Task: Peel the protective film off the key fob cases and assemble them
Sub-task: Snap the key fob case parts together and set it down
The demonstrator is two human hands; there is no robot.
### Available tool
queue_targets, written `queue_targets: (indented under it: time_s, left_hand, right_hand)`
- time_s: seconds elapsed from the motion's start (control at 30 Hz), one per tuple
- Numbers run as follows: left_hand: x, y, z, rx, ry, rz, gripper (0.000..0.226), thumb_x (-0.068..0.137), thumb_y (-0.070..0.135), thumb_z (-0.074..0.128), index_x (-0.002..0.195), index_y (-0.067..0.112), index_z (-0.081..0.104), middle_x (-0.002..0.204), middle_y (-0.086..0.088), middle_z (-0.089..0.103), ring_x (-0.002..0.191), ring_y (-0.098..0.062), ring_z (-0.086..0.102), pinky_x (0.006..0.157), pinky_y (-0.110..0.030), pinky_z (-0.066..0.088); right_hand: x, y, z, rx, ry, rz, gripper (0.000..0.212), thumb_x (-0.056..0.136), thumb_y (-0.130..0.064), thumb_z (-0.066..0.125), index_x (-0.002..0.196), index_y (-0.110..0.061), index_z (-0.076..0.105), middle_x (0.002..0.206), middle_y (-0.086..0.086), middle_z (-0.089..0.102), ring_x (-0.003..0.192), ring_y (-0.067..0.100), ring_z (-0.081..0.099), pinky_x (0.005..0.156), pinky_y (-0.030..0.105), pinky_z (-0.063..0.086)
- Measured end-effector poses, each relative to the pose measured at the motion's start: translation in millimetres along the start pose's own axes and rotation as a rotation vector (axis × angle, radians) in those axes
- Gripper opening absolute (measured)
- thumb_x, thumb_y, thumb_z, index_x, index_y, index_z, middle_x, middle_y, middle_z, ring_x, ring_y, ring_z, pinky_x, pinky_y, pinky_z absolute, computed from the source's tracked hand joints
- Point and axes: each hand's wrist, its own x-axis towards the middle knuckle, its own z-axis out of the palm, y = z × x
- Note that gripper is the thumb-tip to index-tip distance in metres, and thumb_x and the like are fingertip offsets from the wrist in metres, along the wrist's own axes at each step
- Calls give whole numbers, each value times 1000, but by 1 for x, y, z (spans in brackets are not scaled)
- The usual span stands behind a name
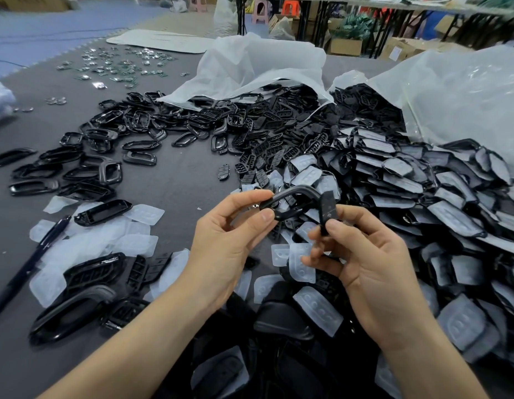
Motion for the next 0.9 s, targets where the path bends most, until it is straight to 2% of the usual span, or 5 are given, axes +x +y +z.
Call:
queue_targets:
  time_s: [0.1, 0.2, 0.4, 0.57, 0.9]
  left_hand:
    - [0, 0, 0, 5, -4, -4, 19, 62, 12, 71, 79, 19, 77, 84, 0, 73, 84, -9, 69, 75, -15, 53]
    - [-1, 0, 0, 10, 2, -9, 19, 62, 13, 71, 79, 19, 77, 84, 0, 73, 85, -10, 69, 75, -16, 53]
    - [-1, 0, 0, 2, 20, -23, 19, 61, 11, 70, 78, 18, 77, 80, 1, 73, 82, -10, 70, 74, -15, 54]
    - [1, -1, 0, -10, 44, -27, 20, 61, 10, 70, 77, 18, 78, 79, -1, 72, 80, -9, 69, 73, -15, 53]
    - [2, -3, -4, -63, 59, -76, 21, 59, 9, 72, 79, 16, 78, 82, -2, 71, 81, -9, 69, 73, -15, 54]
  right_hand:
    - [-1, -2, 3, 27, 0, 6, 13, 74, -17, 65, 68, -28, 68, 89, 17, 74, 56, 20, 63, 56, 30, 55]
    - [-2, -4, 1, 96, 27, 56, 10, 77, -18, 62, 68, -22, 64, 94, 20, 73, 60, 21, 67, 56, 29, 56]
    - [0, -4, 2, 150, 152, 84, 11, 69, -22, 65, 74, -12, 67, 87, 18, 74, 53, 16, 62, 49, 24, 53]
    - [1, -6, 3, 137, 167, 83, 9, 68, -24, 67, 62, -21, 73, 85, 17, 74, 51, 14, 59, 48, 23, 51]
    - [-1, -11, 5, 202, 153, -8, 12, 69, -25, 64, 61, -23, 72, 68, 3, 70, 49, 11, 53, 48, 21, 48]
